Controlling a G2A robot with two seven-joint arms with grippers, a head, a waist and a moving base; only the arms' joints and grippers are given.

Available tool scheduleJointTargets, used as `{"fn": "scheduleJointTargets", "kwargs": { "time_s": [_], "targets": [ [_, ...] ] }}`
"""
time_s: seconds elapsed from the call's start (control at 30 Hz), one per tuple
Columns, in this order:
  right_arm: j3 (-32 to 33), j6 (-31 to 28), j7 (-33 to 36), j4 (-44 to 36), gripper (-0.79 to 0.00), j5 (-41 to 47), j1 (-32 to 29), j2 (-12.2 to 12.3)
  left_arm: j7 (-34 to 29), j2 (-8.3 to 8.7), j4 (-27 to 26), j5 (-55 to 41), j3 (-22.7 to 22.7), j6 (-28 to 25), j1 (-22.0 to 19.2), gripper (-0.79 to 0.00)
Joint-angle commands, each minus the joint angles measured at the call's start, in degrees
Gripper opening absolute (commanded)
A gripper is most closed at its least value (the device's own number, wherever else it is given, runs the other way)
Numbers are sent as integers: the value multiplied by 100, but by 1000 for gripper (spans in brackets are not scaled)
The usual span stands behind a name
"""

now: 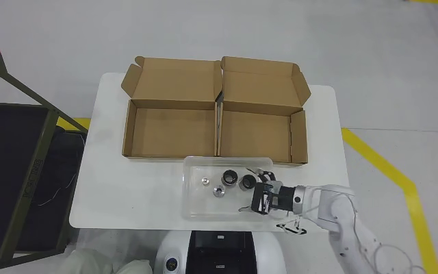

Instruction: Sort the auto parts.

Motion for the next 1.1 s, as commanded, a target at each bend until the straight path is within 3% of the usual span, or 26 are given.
{"fn": "scheduleJointTargets", "kwargs": {
  "time_s": [0.0,0.3,0.57,1.07],
  "targets": [
    [-22,0,-31,26,0,-167,17,26,0,0,0,0,0,0,0,0],
    [-125,94,-188,318,0,-647,137,106,0,0,0,0,0,0,0,0],
    [-357,349,-210,531,-74,-1069,301,144,0,0,0,0,0,0,0,0],
    [-657,713,146,858,-129,-1233,522,172,0,0,0,0,0,0,0,0]
  ]
}}
